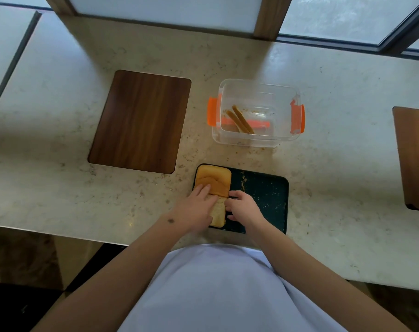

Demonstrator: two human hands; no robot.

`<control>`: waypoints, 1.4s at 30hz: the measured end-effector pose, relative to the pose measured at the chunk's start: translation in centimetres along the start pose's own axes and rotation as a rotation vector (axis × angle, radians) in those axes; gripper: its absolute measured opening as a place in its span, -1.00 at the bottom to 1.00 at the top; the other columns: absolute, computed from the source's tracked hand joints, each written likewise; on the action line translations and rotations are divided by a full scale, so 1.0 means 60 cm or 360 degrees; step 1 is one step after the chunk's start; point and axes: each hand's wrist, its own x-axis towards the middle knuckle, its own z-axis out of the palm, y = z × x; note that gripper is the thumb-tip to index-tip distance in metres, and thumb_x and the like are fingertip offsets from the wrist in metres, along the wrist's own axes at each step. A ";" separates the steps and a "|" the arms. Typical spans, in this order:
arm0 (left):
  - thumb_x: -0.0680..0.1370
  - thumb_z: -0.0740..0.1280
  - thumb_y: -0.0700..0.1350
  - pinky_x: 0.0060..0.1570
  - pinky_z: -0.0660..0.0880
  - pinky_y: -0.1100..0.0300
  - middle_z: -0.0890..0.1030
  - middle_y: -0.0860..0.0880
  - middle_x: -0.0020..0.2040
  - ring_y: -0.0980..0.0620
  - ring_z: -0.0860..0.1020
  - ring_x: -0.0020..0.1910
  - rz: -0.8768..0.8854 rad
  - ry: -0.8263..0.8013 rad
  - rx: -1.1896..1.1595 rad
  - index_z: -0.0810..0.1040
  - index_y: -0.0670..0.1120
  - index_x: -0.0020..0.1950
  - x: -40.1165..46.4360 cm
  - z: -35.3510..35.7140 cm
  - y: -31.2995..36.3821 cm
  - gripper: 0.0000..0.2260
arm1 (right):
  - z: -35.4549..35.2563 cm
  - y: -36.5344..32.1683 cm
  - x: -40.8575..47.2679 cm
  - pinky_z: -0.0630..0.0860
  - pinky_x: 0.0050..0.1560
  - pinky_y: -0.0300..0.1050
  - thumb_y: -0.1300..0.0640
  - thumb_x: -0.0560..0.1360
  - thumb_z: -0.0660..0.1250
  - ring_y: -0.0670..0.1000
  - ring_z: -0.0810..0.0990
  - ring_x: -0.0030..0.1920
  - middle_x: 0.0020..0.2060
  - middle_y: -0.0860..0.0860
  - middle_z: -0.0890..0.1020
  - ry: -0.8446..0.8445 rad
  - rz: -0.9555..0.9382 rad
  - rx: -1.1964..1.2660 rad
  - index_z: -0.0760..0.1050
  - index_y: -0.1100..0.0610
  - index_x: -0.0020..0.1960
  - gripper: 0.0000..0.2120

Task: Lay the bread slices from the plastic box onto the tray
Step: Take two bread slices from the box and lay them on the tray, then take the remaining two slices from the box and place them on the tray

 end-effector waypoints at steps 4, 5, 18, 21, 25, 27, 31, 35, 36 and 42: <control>0.61 0.21 0.01 0.46 0.22 -0.15 -0.14 -0.14 0.65 -0.15 -0.14 0.60 -0.0005 -0.0035 0.0108 0.02 -0.03 0.63 0.005 0.000 0.009 -0.36 | -0.002 -0.005 0.002 0.66 -0.03 -0.07 0.20 0.55 0.30 0.02 0.64 0.00 0.02 0.06 0.64 -0.0027 0.0026 0.0072 0.43 0.12 0.42 -0.57; 0.61 0.21 0.02 0.46 0.22 -0.15 -0.14 -0.15 0.65 -0.15 -0.13 0.59 -0.0019 -0.0040 0.0112 0.02 -0.04 0.63 0.005 0.000 0.008 -0.36 | 0.001 -0.007 0.002 0.65 -0.04 -0.07 0.20 0.56 0.30 0.00 0.64 -0.03 0.00 0.06 0.65 -0.0040 0.0021 0.0077 0.44 0.13 0.41 -0.58; 0.43 0.40 0.30 0.54 -0.21 -0.11 -0.24 -0.14 0.62 -0.10 -0.27 0.58 0.0163 0.0262 0.0445 -0.28 -0.16 0.59 0.040 0.006 -0.050 0.10 | 0.007 0.001 0.032 -0.06 0.58 0.27 -0.33 0.40 0.43 0.10 -0.16 0.63 0.65 0.12 -0.02 0.0118 -0.1184 -0.2084 -0.10 0.15 0.65 0.11; 0.40 0.39 0.34 0.53 -0.24 -0.11 -0.26 -0.15 0.62 -0.12 -0.27 0.58 0.0189 0.0201 0.0531 -0.32 -0.18 0.57 0.052 -0.001 -0.068 0.15 | 0.013 -0.010 0.048 -0.14 0.58 0.28 -0.40 0.35 0.41 0.08 -0.21 0.62 0.65 0.11 -0.09 0.0051 -0.1125 -0.2209 -0.19 0.18 0.64 0.21; 0.41 0.35 0.37 0.52 -0.24 -0.13 -0.25 -0.16 0.62 -0.12 -0.28 0.58 0.0199 0.0172 0.0609 -0.32 -0.19 0.57 0.059 -0.002 -0.071 0.13 | 0.013 -0.016 0.058 -0.18 0.57 0.29 -0.44 0.38 0.33 0.09 -0.25 0.62 0.65 0.11 -0.15 0.0003 -0.1042 -0.2355 -0.24 0.20 0.63 0.20; 0.42 0.35 0.37 0.51 -0.27 -0.12 -0.26 -0.16 0.62 -0.11 -0.28 0.58 0.0170 0.0161 0.0622 -0.34 -0.19 0.55 0.060 -0.004 -0.068 0.13 | 0.017 -0.018 0.057 -0.20 0.56 0.29 -0.45 0.40 0.29 0.10 -0.28 0.61 0.65 0.11 -0.18 0.0003 -0.1004 -0.2414 -0.27 0.20 0.62 0.19; 0.45 0.34 0.35 0.53 -0.16 -0.18 -0.25 -0.17 0.62 -0.13 -0.25 0.58 0.0107 0.0040 0.0684 -0.27 -0.21 0.59 0.050 -0.024 -0.049 0.09 | 0.018 -0.039 0.038 -0.17 0.57 0.29 -0.40 0.46 0.27 0.10 -0.28 0.61 0.64 0.11 -0.21 -0.0045 -0.0912 -0.2504 -0.28 0.20 0.62 0.12; 0.55 0.32 0.19 0.32 0.40 -0.10 0.29 -0.16 0.53 -0.18 0.35 0.43 0.0158 0.0221 0.0180 0.34 -0.13 0.48 0.033 -0.106 -0.008 -0.40 | -0.008 -0.117 0.000 0.40 0.41 0.21 -0.14 0.54 0.36 0.13 0.36 0.48 0.52 0.11 0.36 -0.0125 -0.0810 -0.2076 0.28 0.07 0.54 -0.34; 0.58 0.31 0.10 0.17 0.51 -0.04 0.47 -0.11 0.37 -0.11 0.50 0.27 0.0179 0.0409 -0.0089 0.45 -0.09 0.38 0.030 -0.137 0.004 -0.57 | -0.025 -0.144 -0.007 0.61 0.13 0.10 -0.03 0.55 0.34 0.08 0.59 0.21 0.30 0.06 0.58 -0.0022 -0.0853 -0.1882 0.47 0.01 0.37 -0.60; 0.55 0.35 -0.20 0.12 0.53 0.14 0.60 -0.08 0.13 0.02 0.58 0.11 -0.0265 0.0707 -0.2789 0.57 -0.17 0.11 0.065 -0.312 0.074 -0.85 | -0.136 -0.310 0.007 0.43 -0.12 -0.28 0.15 0.58 0.33 -0.05 0.61 -0.08 0.15 0.05 0.61 0.0722 -0.1166 -0.0967 0.55 0.12 0.24 -0.76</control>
